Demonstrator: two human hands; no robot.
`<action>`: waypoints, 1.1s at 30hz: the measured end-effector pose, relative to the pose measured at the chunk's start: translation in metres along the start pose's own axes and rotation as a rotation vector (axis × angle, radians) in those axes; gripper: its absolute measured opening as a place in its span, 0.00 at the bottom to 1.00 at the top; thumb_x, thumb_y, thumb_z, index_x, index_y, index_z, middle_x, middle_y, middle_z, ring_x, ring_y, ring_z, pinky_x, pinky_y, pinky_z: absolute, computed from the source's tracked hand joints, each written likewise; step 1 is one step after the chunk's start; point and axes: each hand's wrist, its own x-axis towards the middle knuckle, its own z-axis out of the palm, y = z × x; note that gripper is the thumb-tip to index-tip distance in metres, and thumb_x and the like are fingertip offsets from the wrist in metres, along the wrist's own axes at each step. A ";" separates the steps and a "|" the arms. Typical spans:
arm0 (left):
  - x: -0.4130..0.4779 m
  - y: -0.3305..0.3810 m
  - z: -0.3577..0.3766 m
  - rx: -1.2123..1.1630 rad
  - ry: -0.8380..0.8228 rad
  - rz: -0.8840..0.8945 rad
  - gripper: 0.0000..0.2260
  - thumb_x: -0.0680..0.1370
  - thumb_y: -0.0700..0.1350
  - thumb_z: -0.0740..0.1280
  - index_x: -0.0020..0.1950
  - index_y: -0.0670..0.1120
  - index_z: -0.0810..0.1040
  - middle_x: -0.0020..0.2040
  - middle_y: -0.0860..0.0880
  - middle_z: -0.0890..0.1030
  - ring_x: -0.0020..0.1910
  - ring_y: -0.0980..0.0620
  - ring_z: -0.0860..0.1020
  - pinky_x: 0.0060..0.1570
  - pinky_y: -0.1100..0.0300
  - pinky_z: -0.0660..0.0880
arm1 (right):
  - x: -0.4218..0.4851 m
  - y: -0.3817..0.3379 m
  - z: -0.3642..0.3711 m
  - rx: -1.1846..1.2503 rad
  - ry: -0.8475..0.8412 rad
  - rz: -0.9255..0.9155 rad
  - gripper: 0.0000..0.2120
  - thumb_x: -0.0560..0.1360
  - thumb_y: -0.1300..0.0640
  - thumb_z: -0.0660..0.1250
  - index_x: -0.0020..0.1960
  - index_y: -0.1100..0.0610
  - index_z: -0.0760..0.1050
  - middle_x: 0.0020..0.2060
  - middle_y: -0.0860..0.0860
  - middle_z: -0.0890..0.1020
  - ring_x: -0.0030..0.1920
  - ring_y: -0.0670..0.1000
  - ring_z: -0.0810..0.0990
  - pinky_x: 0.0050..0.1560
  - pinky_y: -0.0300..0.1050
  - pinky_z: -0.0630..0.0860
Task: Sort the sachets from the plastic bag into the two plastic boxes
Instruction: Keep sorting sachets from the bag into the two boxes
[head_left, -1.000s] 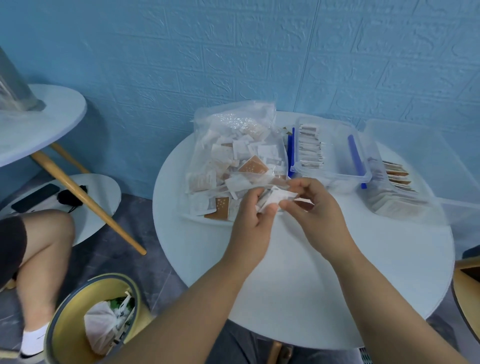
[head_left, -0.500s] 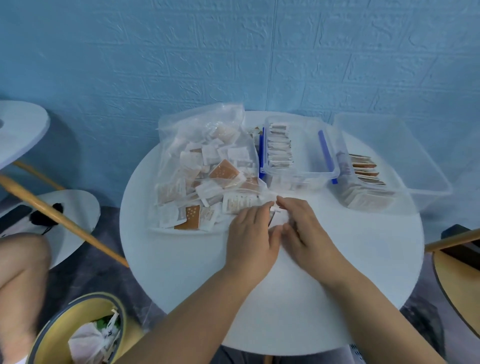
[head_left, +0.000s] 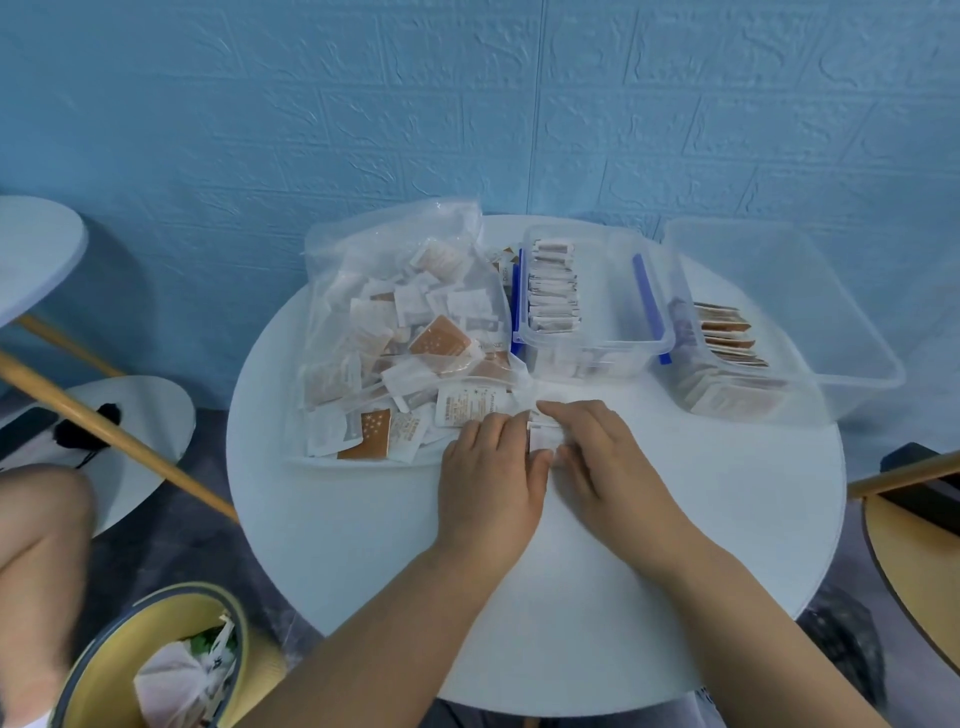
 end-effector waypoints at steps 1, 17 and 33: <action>0.000 0.000 0.000 -0.018 -0.013 -0.015 0.18 0.73 0.52 0.55 0.53 0.43 0.77 0.40 0.48 0.79 0.39 0.46 0.77 0.37 0.56 0.76 | -0.001 -0.001 0.000 -0.016 -0.013 -0.020 0.22 0.74 0.64 0.57 0.67 0.53 0.63 0.54 0.50 0.74 0.53 0.45 0.69 0.57 0.35 0.64; 0.002 -0.003 -0.002 -0.022 0.059 0.081 0.09 0.72 0.50 0.64 0.37 0.46 0.72 0.33 0.51 0.75 0.33 0.49 0.73 0.31 0.60 0.69 | 0.009 -0.012 -0.037 0.016 -0.225 0.169 0.14 0.75 0.65 0.63 0.58 0.54 0.74 0.47 0.44 0.76 0.46 0.42 0.72 0.47 0.23 0.64; 0.093 0.021 -0.008 -0.189 0.131 0.013 0.17 0.74 0.53 0.64 0.56 0.42 0.76 0.50 0.44 0.79 0.49 0.41 0.76 0.48 0.50 0.73 | 0.113 0.013 -0.122 -0.056 -0.286 0.176 0.11 0.74 0.64 0.66 0.54 0.54 0.76 0.43 0.42 0.77 0.44 0.43 0.74 0.44 0.24 0.66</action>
